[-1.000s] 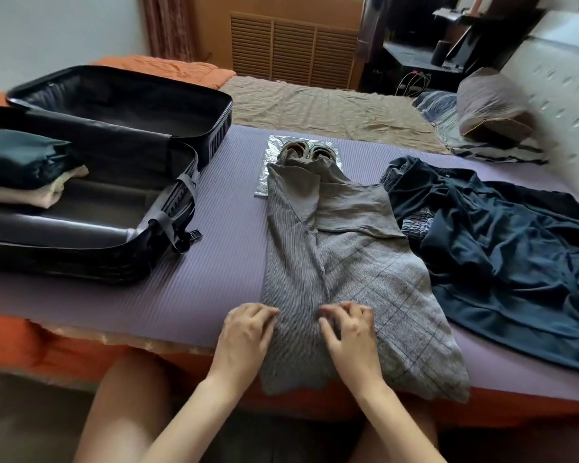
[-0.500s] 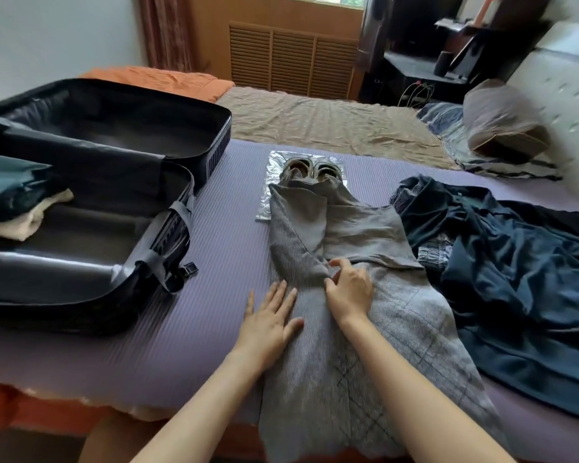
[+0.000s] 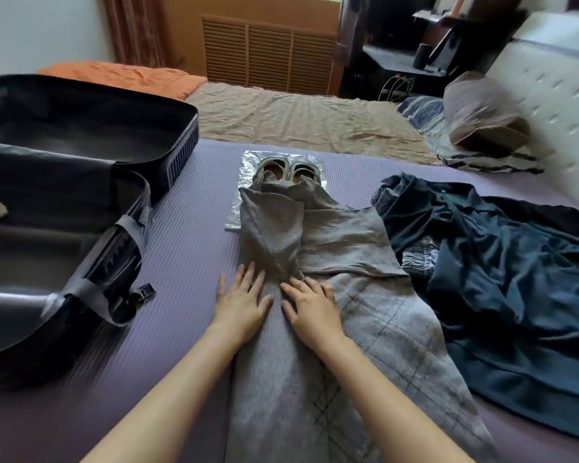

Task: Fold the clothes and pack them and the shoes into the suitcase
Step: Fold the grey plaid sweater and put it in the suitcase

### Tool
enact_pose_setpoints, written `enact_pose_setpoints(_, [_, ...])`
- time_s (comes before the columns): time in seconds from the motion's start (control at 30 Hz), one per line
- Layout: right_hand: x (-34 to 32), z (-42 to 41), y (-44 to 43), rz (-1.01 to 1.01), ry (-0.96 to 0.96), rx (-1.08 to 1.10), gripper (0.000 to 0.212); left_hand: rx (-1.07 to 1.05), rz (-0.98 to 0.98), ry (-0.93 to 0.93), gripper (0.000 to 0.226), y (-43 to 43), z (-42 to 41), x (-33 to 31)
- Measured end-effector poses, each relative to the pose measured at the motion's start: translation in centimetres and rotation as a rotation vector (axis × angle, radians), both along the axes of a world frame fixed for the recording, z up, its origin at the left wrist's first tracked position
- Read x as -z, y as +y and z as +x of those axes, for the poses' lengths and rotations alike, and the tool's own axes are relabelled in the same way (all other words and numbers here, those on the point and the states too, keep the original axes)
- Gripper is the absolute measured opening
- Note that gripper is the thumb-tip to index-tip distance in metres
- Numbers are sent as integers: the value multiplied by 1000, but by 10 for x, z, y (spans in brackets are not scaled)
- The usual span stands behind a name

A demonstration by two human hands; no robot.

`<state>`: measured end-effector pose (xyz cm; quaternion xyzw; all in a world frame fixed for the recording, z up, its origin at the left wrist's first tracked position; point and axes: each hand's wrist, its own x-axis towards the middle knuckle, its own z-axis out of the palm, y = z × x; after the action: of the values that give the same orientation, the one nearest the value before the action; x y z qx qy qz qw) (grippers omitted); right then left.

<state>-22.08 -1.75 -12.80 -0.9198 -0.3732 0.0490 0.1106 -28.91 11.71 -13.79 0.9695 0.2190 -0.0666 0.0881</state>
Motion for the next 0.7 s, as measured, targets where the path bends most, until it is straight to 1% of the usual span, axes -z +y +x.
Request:
enact_pose_setpoints(0.07, [-5,3,-4,64,52,-18,46,23,71,19,60,2,5,-8])
enact_pose_setpoints(0.13, [-13,10,-16,257,149,51,46,15,144,-42,54,1,13,-23])
enact_pose_setpoints(0.2, [-21,24,-39,484,162,201,44,-24,123,-217,46,-4,22,-35])
enact_pose_setpoints(0.27, [-27,43,-73,600,108,407,43,-21,22,-403,41,-17,35,-43])
enact_pose_setpoints(0.3, [-29,53,-92,609,89,493,42,-13,-42,-452,39,-26,44,-45])
enact_pose_setpoints(0.37, [-32,67,-126,576,83,584,36,-3,-185,-498,38,-47,63,-50])
enact_pose_setpoints(0.43, [-33,72,-152,498,55,620,31,13,-315,-533,37,-71,82,-55])
enact_pose_setpoints(0.53, [-29,66,-178,388,-10,666,35,14,-412,-508,35,-103,112,-55])
enact_pose_setpoints(0.63, [-21,62,-191,404,75,750,39,-32,-487,-456,38,-126,141,-53])
enact_pose_setpoints(0.7, [-16,66,-195,498,198,801,41,-53,-487,-445,45,-139,159,-52])
